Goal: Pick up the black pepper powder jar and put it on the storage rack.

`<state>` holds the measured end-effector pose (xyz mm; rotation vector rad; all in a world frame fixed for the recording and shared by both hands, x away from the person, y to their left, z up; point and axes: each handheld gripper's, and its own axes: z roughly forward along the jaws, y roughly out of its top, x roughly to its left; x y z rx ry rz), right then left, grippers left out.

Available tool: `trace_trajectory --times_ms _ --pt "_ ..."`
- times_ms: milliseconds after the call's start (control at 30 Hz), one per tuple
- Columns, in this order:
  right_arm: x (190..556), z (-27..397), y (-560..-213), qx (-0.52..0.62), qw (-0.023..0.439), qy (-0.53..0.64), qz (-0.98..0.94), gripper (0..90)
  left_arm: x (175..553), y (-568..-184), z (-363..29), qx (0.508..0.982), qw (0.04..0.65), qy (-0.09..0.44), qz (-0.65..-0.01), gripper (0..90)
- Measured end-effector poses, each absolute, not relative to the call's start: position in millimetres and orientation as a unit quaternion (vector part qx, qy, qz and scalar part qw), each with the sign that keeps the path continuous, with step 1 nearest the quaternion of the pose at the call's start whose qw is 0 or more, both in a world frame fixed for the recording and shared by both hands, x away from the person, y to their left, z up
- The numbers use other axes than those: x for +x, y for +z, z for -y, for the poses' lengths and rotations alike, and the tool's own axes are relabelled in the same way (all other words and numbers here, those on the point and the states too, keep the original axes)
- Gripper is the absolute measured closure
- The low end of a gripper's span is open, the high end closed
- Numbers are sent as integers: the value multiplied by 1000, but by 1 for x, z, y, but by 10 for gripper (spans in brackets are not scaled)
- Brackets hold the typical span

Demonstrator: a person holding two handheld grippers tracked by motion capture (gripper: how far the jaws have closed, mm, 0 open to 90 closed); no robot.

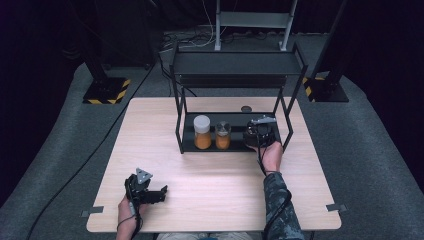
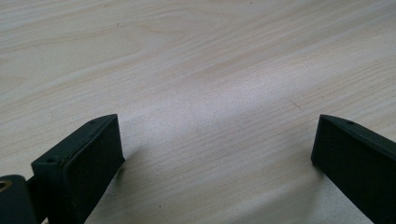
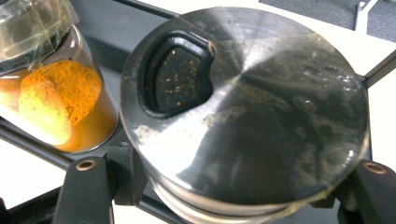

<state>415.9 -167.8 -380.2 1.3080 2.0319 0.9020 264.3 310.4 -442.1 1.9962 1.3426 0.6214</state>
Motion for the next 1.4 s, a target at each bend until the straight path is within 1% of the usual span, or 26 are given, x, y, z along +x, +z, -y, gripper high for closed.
trace_trajectory --times_ms 900,1400 --pt "424 159 -389 487 272 335 -759 307 264 -442 -310 761 322 238 -511 16" --pt "430 165 -389 499 255 346 -753 307 264 -442 -310 761 322 238 -511 16"
